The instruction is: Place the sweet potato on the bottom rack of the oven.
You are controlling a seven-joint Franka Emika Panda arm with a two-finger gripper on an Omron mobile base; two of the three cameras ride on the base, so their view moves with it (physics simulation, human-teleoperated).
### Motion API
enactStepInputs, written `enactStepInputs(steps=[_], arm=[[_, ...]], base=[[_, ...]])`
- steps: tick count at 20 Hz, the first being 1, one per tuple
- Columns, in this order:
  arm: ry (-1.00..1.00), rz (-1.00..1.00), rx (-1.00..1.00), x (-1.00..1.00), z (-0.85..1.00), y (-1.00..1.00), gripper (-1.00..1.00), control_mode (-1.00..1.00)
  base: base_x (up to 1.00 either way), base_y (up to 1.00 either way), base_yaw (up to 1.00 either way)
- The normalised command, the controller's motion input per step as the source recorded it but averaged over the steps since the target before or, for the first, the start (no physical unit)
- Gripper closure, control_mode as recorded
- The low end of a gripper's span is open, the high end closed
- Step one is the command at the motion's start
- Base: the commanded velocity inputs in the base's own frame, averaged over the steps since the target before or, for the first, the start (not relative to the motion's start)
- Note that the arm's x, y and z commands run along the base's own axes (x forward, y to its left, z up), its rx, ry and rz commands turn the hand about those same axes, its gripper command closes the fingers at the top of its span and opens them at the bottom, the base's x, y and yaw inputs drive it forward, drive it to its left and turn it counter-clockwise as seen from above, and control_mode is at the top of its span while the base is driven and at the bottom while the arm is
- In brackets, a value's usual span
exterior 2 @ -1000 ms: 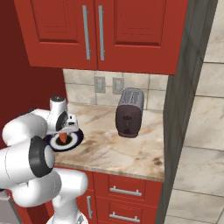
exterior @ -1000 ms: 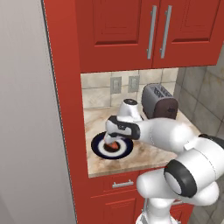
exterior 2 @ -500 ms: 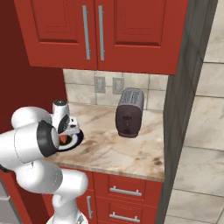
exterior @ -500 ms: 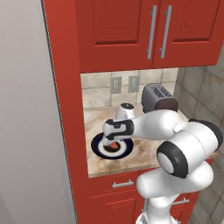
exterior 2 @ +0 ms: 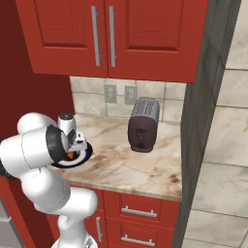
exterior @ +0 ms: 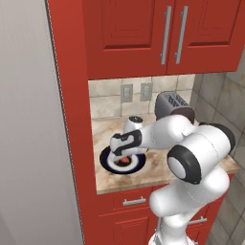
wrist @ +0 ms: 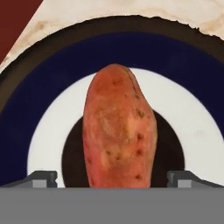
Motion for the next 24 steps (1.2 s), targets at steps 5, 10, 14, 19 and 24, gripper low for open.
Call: enactStepInputs(steps=[5, 10, 14, 19, 24], arm=[[0.00, 0.00, 0.03, 0.00, -0.24, 0.00, 1.00, -1.00], [0.00, 0.00, 0.00, 0.00, -0.03, 0.00, 1.00, -1.00], [0.00, 0.00, 0.00, 0.00, 0.00, 0.00, 1.00, -1.00], [-0.08, -0.06, 0.00, -0.34, 0.35, -0.22, 1.00, -1.00], [-0.16, -0.15, 0.00, -0.63, 0.78, -0.36, 1.00, -1.00]], base=[[0.00, 0.00, 0.00], [0.00, 0.00, 0.00], [0.00, 0.00, 0.00], [0.00, 0.00, 0.00], [0.00, 0.00, 0.00]])
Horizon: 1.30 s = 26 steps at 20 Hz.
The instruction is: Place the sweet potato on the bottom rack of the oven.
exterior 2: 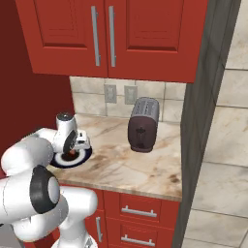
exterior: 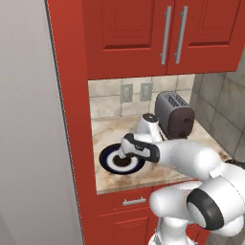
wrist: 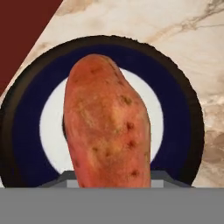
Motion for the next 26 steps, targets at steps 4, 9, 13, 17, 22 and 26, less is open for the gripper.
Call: enactStepInputs(steps=[4, 9, 13, 17, 22, 26], arm=[[-0.13, -0.22, 0.00, -0.70, 0.95, -0.26, 1.00, -1.00], [-0.08, -0.24, -0.04, -0.59, 1.00, -0.15, 1.00, -1.00], [-0.11, -0.23, -0.01, -0.64, 0.98, -0.17, 1.00, -1.00], [-0.05, -0.01, 0.05, -0.51, 0.55, -0.41, 1.00, -1.00], [0.04, 0.07, 0.00, -0.42, 0.35, -0.32, 1.00, -1.00], [0.01, 0.07, 0.00, -0.59, -0.07, -0.08, 1.00, -1.00]], base=[[0.00, 0.00, 0.00], [0.00, 0.00, 0.00], [0.00, 0.00, 0.00], [0.00, 0.00, 0.00], [0.00, 0.00, 0.00], [0.00, 0.00, 0.00]])
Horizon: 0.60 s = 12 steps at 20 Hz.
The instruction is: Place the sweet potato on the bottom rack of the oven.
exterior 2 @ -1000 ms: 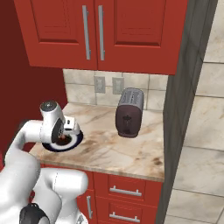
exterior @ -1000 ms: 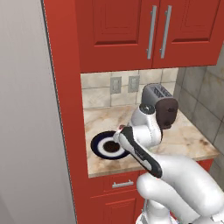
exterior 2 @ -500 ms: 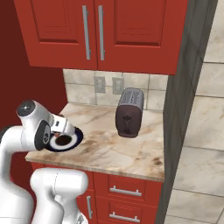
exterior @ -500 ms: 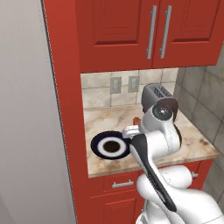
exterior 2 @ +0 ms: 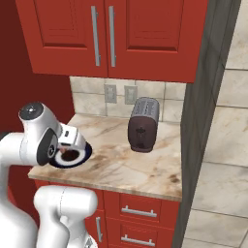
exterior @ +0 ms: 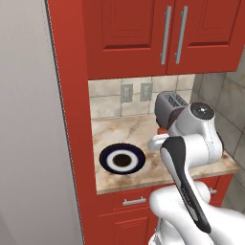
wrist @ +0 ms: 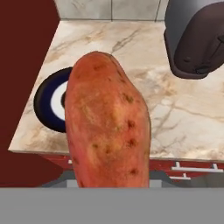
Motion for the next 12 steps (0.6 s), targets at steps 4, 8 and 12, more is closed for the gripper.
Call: enactStepInputs(steps=[4, 8, 12], arm=[[-0.04, 0.04, 0.00, -0.49, -0.26, -0.17, 1.00, -1.00], [-0.06, 0.00, -0.01, -0.33, -0.42, -0.04, 1.00, -1.00], [-0.09, 0.00, -0.01, -0.34, -0.29, 0.00, 1.00, -1.00]], base=[[0.00, 0.00, 0.00], [0.00, 0.00, 0.00], [0.00, 0.00, 0.00]])
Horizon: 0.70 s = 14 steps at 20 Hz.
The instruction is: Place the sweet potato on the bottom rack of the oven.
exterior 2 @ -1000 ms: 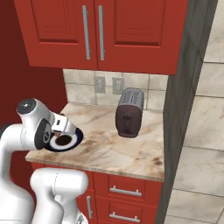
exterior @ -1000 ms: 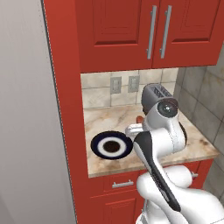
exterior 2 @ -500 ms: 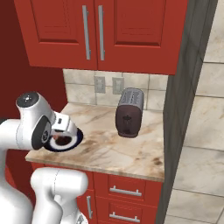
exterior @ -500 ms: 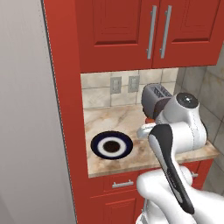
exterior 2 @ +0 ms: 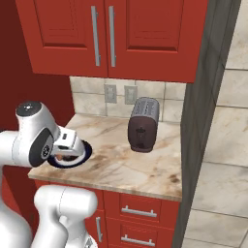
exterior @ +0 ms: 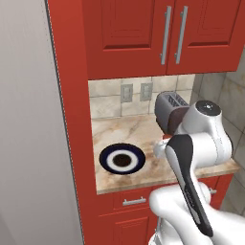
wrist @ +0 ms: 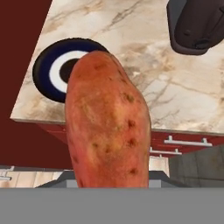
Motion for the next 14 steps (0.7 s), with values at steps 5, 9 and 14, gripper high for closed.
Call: enactStepInputs(steps=[5, 9, 14], arm=[[0.00, 0.00, 0.00, -0.06, -0.03, 0.00, 1.00, -1.00], [0.00, 0.00, 0.00, -0.10, 0.00, 0.00, 1.00, -1.00], [-0.02, 0.00, 0.00, -0.15, 0.00, 0.00, 1.00, 1.00]], base=[[0.00, 0.00, 0.00], [0.00, 0.00, 0.00], [-0.68, 0.03, -0.02]])
